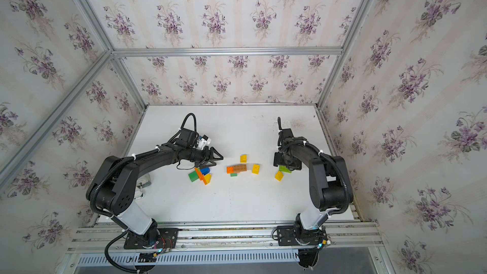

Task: Assemble a fork with lego
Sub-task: Pick up the lego brick from the center of the board.

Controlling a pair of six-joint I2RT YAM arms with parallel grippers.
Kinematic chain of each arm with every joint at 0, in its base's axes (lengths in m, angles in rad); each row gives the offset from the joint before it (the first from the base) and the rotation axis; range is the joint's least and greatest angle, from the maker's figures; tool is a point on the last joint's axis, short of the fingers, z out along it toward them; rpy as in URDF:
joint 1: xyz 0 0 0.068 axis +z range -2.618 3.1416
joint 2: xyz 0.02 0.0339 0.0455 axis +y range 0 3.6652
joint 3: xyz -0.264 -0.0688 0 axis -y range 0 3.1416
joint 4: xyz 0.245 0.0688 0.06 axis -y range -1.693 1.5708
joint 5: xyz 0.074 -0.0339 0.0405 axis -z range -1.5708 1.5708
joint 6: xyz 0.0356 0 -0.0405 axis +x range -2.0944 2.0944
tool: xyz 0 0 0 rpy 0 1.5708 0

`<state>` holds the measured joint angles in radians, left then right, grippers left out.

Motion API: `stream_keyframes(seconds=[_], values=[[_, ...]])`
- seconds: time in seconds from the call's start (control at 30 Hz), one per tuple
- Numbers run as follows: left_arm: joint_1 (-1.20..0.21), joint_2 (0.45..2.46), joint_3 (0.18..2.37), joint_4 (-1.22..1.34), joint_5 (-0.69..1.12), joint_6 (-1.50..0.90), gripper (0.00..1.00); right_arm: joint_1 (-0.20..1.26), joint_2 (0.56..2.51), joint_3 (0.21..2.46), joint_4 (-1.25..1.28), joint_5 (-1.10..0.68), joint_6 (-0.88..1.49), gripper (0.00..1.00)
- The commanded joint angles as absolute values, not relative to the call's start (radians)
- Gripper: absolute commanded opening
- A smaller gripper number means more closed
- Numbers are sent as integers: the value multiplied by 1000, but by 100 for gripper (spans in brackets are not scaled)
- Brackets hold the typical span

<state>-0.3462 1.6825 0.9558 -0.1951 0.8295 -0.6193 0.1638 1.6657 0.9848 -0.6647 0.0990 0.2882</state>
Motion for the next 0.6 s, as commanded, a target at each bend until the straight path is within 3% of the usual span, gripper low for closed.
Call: stream_keyframes(seconds=[0.0,0.43,0.57], values=[[-344,1671,955,-179,827,-619,69,165,1678,981,-651,88,301,83],[-341,1654,959,-208,814,-612,69,165,1696,922,-610,43,314,58],[-339,1647,957,-215,808,-608,69,165,1662,933,-627,87,314,55]])
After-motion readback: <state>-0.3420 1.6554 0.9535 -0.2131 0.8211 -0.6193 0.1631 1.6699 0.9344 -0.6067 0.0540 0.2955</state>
